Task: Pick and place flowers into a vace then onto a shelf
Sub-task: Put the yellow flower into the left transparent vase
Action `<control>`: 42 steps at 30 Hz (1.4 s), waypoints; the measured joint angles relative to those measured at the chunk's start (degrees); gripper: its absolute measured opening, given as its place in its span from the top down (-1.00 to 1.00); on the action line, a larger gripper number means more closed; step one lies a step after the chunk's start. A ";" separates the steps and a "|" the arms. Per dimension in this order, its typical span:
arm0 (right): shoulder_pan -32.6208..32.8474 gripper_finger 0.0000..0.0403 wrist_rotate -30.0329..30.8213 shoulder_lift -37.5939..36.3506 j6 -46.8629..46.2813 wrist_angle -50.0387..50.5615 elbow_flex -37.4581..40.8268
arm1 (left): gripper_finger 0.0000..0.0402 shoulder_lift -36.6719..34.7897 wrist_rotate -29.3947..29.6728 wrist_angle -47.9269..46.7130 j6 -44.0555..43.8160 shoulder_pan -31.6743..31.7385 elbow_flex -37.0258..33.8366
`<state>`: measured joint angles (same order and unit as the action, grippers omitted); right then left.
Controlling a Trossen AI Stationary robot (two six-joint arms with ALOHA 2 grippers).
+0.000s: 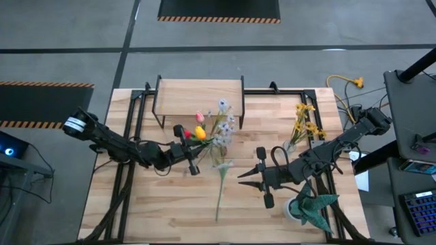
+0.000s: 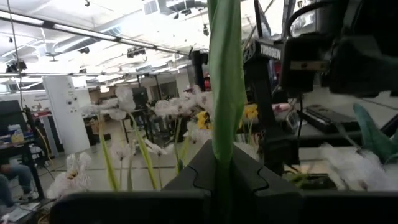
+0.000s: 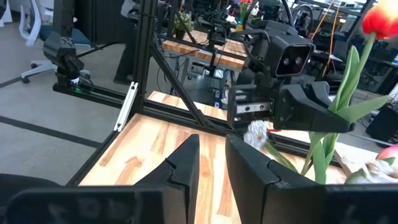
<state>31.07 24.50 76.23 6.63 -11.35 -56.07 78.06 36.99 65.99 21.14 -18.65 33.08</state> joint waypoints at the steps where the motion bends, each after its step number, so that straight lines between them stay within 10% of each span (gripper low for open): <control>1: 0.00 0.65 0.01 0.00 0.00 -0.01 0.00 | 1.00 0.00 0.17 -0.37 -0.05 0.11 -0.02; 42: 0.00 0.66 -0.03 0.00 -0.02 -0.05 0.00 | 1.00 0.00 0.92 -12.25 -4.15 3.32 -0.72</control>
<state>31.07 24.47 76.23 6.61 -11.41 -56.07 78.06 37.91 53.74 17.00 -15.33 32.36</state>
